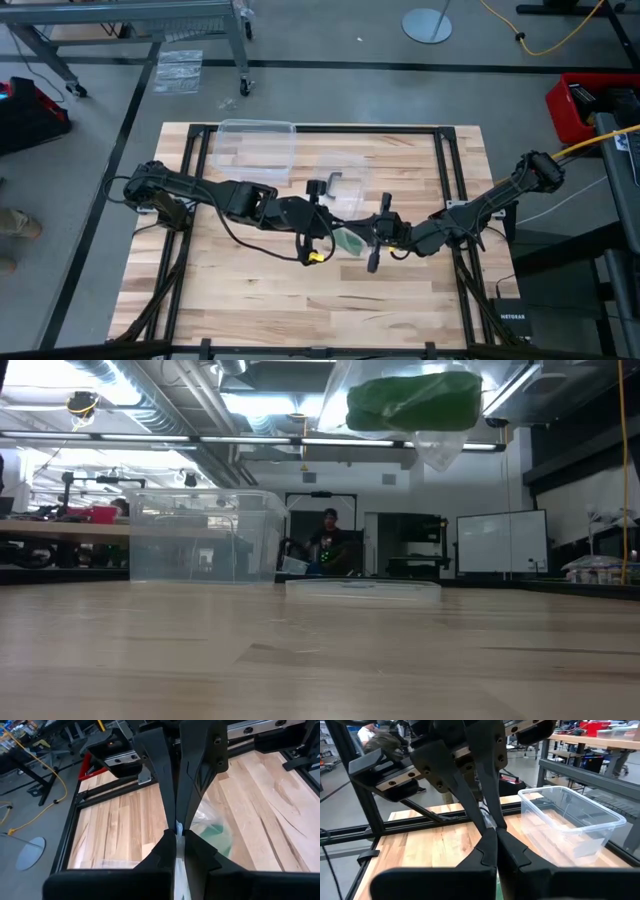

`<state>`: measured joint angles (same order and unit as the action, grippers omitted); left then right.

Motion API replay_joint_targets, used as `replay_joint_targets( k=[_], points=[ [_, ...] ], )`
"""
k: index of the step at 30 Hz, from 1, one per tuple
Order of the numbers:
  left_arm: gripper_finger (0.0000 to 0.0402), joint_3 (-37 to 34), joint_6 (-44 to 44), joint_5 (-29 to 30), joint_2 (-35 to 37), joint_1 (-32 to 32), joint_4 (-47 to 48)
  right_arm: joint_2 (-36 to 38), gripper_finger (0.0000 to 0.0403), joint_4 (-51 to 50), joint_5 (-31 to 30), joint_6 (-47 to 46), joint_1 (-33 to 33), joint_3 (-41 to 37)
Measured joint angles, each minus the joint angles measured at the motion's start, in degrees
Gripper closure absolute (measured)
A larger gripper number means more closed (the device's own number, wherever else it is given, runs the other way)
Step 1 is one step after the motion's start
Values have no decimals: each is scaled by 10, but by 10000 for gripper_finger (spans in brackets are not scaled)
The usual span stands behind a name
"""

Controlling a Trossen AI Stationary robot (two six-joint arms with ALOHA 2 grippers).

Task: Roll bandage
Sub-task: Close the transparent zip bag

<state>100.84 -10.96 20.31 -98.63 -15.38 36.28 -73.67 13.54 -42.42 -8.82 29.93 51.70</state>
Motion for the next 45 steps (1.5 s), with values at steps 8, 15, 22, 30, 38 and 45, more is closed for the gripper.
replay_joint_targets(
  k=[8,15,22,30,38,45],
  points=[
    [381,1,7,0,1,0,28,0,403,23,-7,1,0,0],
    [395,0,7,-1,1,0,42,0,403,29,-7,1,0,0],
    [393,0,17,-1,1,0,53,0,403,29,-7,1,0,0],
    [386,0,34,-2,1,0,80,4,403,30,-6,2,0,0],
    [387,0,60,-1,1,0,114,38,403,29,-5,6,0,0],
    [388,-1,67,0,1,0,135,77,403,28,6,19,1,-1]
  ],
)
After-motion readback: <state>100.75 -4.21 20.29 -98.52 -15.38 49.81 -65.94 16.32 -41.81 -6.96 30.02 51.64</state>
